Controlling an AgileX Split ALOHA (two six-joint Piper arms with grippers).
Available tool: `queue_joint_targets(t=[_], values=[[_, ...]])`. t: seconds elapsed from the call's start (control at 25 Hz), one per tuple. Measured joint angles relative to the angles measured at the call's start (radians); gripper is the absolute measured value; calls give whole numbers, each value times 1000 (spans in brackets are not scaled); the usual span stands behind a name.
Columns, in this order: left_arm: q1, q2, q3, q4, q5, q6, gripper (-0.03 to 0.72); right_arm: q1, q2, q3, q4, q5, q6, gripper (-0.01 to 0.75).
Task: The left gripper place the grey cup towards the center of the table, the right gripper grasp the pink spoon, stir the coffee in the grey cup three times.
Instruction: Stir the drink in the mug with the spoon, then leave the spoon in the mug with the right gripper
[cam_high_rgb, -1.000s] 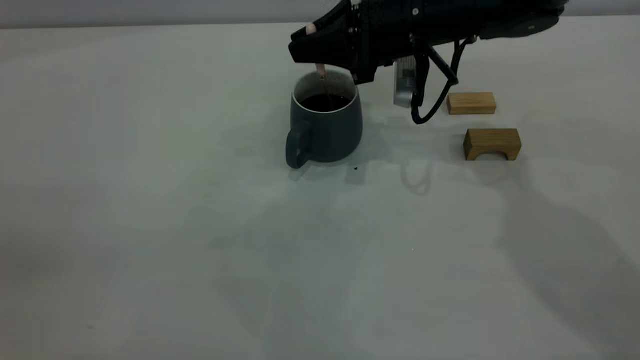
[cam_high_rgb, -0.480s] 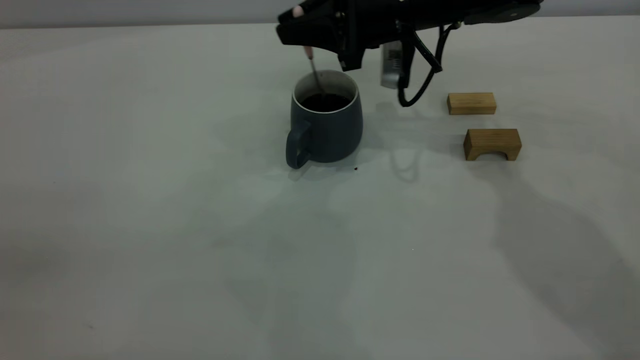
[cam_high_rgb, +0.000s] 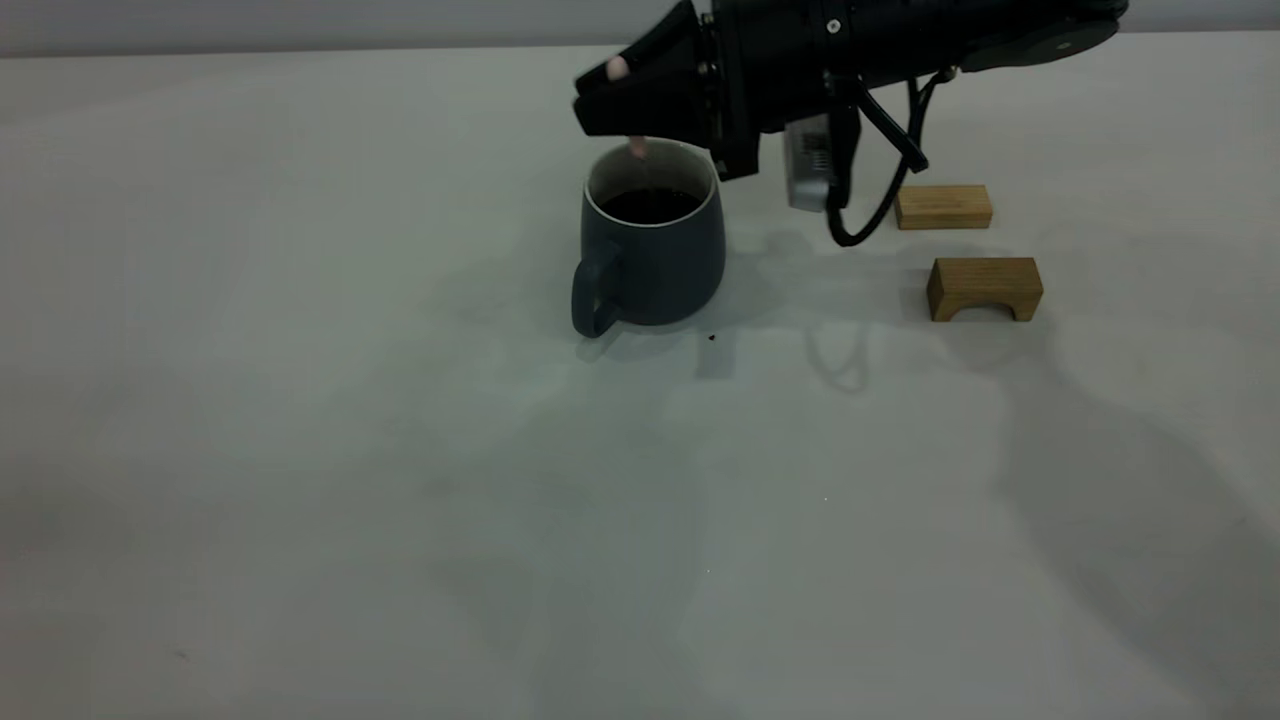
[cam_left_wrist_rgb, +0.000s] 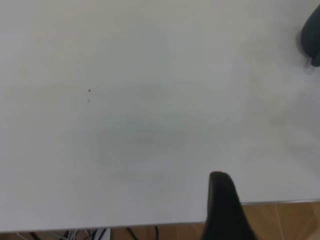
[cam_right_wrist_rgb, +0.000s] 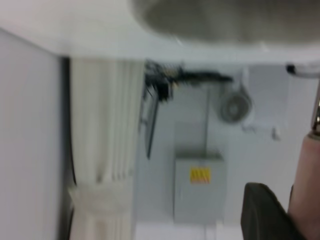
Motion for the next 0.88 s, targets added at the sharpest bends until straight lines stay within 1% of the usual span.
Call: queue_joint_targets(t=[0.12,0.24,0.44,0.56,0.64,0.76,0.88], values=[[0,0,0,0,0,0,528,12,10,-17,45,46,0,122],[0,0,0,0,0,0,528,20,50,-69,52,47,-1,122],[0,0,0,0,0,0,528,19,67,-102,55,-43,-70,122],[0,0,0,0,0,0,528,3,67,-102,55,-68,-125,122],[0,0,0,0,0,0,528,-6,57,-79,56,-81,-139,122],[0,0,0,0,0,0,528,-9,24,-4,57,-98,-143,122],[0,0,0,0,0,0,528,-8,8,45,56,-70,-142,122]])
